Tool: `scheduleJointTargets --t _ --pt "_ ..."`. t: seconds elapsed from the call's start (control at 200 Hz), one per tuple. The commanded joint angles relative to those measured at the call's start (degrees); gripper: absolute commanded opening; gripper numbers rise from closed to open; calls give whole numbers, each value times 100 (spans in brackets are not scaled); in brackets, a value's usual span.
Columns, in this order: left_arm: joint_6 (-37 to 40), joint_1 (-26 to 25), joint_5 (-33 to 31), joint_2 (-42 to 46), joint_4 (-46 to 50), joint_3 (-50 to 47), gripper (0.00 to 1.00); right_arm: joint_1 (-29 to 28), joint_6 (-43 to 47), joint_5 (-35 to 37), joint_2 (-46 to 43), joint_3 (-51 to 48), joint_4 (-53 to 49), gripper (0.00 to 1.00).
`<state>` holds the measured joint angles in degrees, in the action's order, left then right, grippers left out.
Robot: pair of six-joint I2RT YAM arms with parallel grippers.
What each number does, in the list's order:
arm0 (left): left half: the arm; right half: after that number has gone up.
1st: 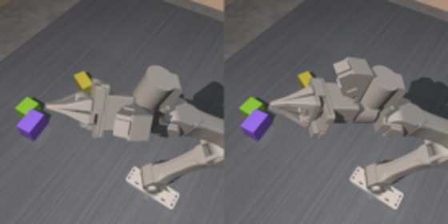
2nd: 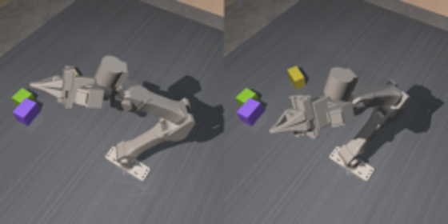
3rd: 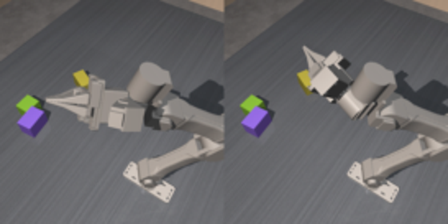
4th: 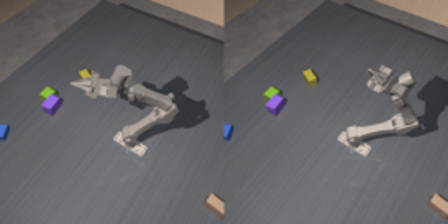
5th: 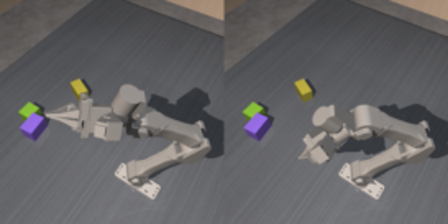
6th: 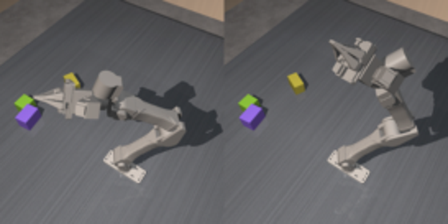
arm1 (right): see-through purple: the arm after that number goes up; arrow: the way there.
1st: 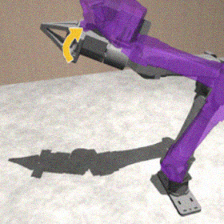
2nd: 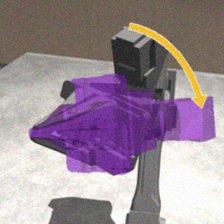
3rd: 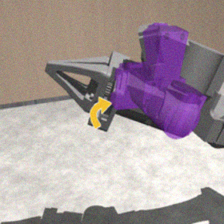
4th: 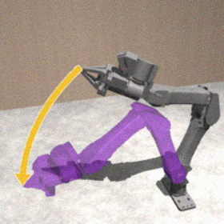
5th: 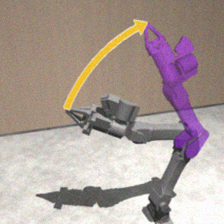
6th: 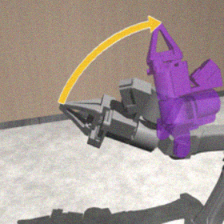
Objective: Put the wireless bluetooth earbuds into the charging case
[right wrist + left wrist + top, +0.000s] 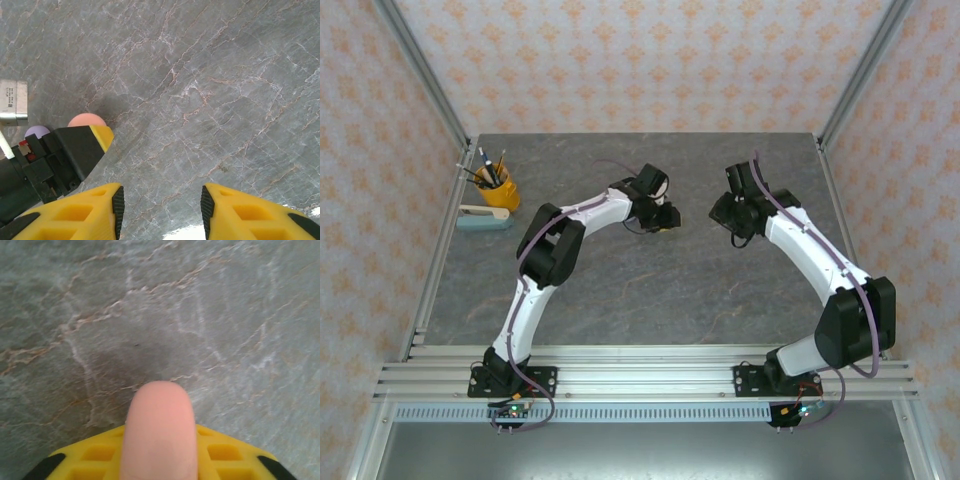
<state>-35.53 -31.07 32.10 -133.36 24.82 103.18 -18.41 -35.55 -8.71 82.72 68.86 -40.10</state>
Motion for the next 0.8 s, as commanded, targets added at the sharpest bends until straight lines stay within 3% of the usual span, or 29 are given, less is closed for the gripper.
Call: scheduleJointTargets --t 0.0,0.165,0.26,0.32,0.37,0.395,0.43,0.636,0.796 --pt "56 95 -246 -63 717 244 44 39 -34 214 -238 -66 -2 47" --pt "215 192 -439 65 1088 335 64 36 -24 221 -321 -9 -90 49" --pt "341 274 -651 244 1328 345 82 40 -14 263 -363 44 -165 56" --pt "454 338 -821 434 1501 338 99 39 -29 356 -403 74 -240 66" --pt "606 396 -961 623 1646 342 100 37 -28 458 -450 84 -299 79" --pt "675 422 -1050 734 1708 321 100 40 -24 513 -478 92 -318 92" --pt "749 451 -1153 909 1774 286 100 40 -37 600 -521 92 -360 100" --pt "1145 623 -1778 2198 1904 -167 100 49 118 1171 -787 161 -487 100" --pt "1663 708 -2712 3861 815 -1574 100 67 542 2413 -883 127 -510 100"
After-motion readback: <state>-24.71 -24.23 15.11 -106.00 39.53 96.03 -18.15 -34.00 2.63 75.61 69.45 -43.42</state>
